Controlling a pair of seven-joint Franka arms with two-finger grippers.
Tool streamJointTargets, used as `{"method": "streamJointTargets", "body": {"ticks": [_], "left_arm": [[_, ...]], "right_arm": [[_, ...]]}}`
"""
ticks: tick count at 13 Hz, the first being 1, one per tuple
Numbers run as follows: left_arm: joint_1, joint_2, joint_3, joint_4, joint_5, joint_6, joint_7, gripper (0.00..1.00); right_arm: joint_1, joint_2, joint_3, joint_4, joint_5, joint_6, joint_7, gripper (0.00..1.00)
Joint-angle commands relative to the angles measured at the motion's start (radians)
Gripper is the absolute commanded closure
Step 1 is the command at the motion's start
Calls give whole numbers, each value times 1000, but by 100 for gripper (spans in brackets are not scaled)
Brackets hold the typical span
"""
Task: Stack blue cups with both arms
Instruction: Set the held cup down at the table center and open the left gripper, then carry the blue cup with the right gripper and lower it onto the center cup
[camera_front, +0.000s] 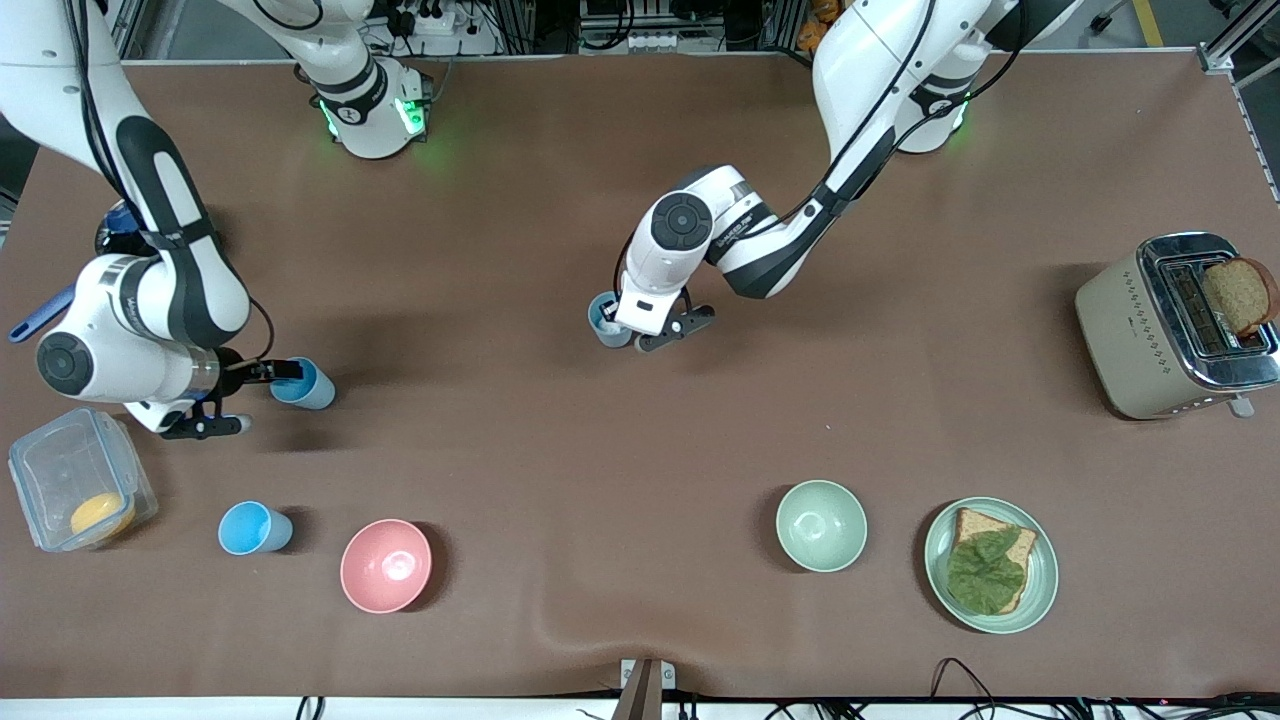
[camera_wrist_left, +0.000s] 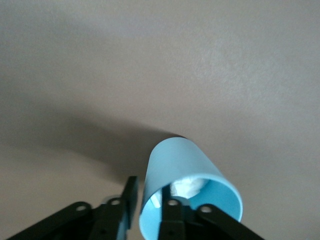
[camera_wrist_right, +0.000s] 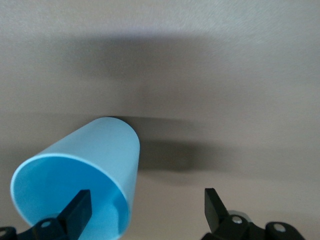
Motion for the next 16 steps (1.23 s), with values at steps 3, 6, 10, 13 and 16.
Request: {"method": "streamJointTargets", "body": {"ticks": [3,6,10,13,16], "left_arm": [[20,-113,16,12,30,-82,-52,0],[95,-275,16,12,36,-237,-23,0],[256,-427,16,11,89,-477,291,0],[416,-526,13,12,88,-592,612,0],[570,-615,5,21,67,-661,932,0]], "right_arm": [[-3,6,8,11,30,-3,-1,100],[-3,3,8,11,30,-5,-1,100],[4,-25,13,34,30,-53,0,100],[49,-58,13,84,71,-173,25,100],[206,-133,16,92,114,-238,249,100]]}}
